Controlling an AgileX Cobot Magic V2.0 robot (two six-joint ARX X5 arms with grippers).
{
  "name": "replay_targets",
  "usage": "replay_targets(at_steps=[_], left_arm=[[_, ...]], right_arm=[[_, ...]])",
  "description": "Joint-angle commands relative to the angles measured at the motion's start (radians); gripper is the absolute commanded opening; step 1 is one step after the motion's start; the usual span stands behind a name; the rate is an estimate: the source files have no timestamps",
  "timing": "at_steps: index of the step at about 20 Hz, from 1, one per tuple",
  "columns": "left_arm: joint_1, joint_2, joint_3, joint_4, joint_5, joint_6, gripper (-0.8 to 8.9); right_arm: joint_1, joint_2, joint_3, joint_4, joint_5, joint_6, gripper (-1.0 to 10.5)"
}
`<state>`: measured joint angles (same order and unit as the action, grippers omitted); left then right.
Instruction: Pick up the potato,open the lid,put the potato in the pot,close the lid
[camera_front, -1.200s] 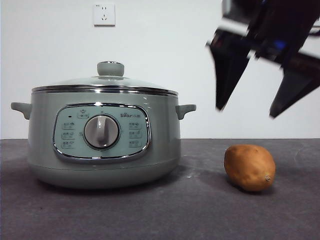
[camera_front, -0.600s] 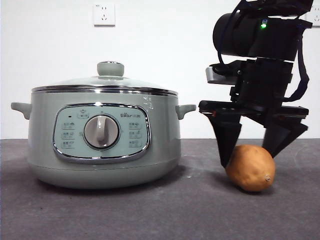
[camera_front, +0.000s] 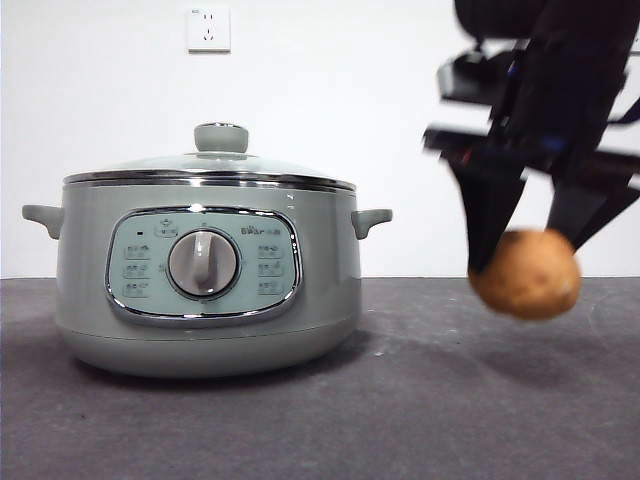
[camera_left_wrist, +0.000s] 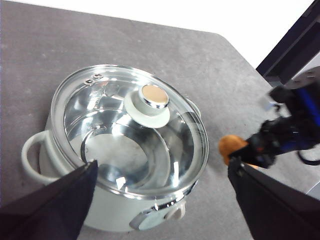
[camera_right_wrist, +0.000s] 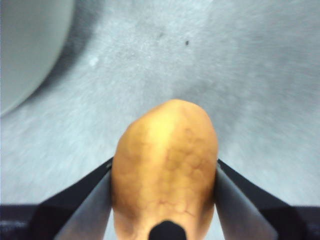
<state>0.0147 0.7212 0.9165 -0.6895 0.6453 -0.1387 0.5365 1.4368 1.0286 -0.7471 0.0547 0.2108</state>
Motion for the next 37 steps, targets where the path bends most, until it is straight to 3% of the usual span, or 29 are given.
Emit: replay_targets(at_steps=[1,5,13,17,25,26,29,30,32,37], left_arm=[[-0.024,0.049,0.001,0.063,-0.002,0.011,4.40],[-0.116,0.157,0.001,0.201,-0.073,0.003,4.40],[-0.427,0.360,0.001,0.443,-0.452,0.011,4.40],[-0.496,0.470,0.002,0.557,-0.570,0.014,4.40],[-0.506,0.610,0.003,0.660,-0.595,0.083,4.32],[-0.507,0.611,0.003,0.664,-0.595,0.089,3.96],[-0.507,0.611,0.003,0.665,-0.592,0.092,0.82],[-0.507,0.611,0.003,0.662,-0.591,0.092,0.39],[-0.507,0.611,0.003,0.658,-0.590,0.091,-0.08],[-0.507,0.610,0.003,0.668,-0.589,0.091,-0.08]], right_arm=[[0.001,-0.069,0.003,-0.040,0.001,0.010,0.0],[0.001,-0.179,0.003,-0.097,0.004,0.026,0.0],[0.002,-0.231,0.003,-0.166,0.004,0.054,0.0],[0.002,-0.231,0.003,-0.167,0.003,0.054,0.0],[0.001,-0.231,0.003,-0.167,0.004,0.054,0.0],[0.001,-0.231,0.003,-0.167,0.004,0.054,0.0],[0.001,-0.231,0.003,-0.166,0.004,0.054,0.0],[0.001,-0.231,0.003,-0.166,0.004,0.054,0.0],[0.001,-0.231,0.003,-0.166,0.004,0.054,0.0],[0.001,-0.231,0.003,-0.166,0.004,0.054,0.0]])
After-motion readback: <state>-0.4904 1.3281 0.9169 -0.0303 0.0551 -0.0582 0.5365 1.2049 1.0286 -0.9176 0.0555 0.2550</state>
